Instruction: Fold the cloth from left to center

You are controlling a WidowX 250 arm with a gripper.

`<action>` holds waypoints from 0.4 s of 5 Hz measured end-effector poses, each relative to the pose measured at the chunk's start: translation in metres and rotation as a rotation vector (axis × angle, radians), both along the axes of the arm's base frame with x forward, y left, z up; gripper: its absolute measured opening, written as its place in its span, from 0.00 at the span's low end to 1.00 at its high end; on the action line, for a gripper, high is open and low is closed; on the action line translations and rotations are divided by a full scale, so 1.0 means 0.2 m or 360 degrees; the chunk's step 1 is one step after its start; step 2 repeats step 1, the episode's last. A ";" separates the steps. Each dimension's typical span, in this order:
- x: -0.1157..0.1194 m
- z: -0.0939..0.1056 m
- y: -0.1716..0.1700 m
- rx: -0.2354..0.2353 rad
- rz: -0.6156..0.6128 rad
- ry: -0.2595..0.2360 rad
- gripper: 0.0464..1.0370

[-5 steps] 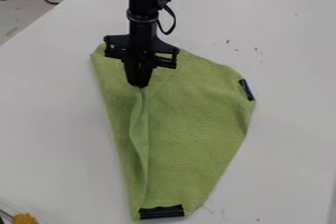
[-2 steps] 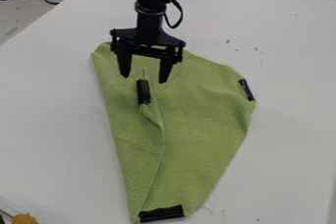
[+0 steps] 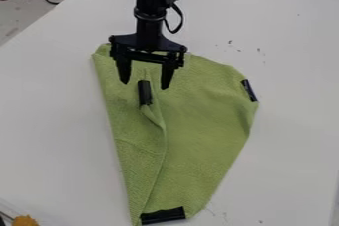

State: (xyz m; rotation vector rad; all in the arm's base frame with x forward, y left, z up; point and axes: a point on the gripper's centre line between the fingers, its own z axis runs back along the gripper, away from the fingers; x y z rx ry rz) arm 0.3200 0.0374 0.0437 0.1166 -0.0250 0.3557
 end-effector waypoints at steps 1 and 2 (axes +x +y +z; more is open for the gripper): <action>-0.01 -0.02 -0.02 -0.0045 -0.0022 -0.0029 0.96; -0.01 -0.02 -0.02 -0.0045 -0.0022 -0.0029 0.96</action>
